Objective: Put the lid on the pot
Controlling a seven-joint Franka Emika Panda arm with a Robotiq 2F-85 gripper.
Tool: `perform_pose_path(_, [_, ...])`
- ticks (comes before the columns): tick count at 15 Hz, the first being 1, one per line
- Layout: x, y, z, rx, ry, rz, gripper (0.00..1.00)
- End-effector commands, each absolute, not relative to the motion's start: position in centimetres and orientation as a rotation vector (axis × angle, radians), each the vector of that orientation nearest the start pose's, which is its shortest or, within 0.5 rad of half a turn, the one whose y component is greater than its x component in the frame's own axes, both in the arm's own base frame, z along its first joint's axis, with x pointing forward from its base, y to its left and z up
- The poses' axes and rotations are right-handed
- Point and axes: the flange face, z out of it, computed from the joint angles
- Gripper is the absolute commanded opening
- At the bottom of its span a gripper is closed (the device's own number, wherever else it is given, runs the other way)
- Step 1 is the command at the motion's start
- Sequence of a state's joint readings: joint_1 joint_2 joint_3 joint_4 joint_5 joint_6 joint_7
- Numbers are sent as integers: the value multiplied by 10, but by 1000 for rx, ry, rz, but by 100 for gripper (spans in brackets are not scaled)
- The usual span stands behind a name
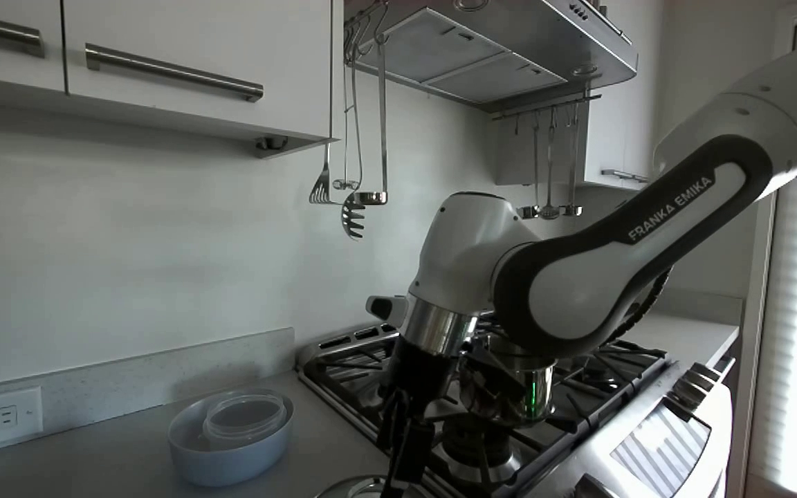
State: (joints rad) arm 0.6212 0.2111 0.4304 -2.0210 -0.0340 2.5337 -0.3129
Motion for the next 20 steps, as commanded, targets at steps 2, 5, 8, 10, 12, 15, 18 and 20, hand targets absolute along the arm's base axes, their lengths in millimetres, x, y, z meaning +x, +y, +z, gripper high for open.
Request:
perform_pose_path(2, [321, 546, 372, -2305, -1832, -467, 100])
perform_pose_path(5, [323, 552, 367, -2303, -1829, -480, 69])
perform_pose_path(8, [325, 554, 367, -2304, -1833, -476, 53])
perform_pose_path(10, [326, 553, 369, -2306, -1832, -475, 37])
perform_pose_path(12, [327, 552, 373, -2309, -1831, -475, 22])
perform_pose_path(15, [329, 551, 377, -2311, -1824, -464, 1])
perform_pose_path(18, [329, 550, 376, -2316, -1821, -445, 4])
perform_pose_path(20, [329, 548, 378, -2320, -1822, -444, 4])
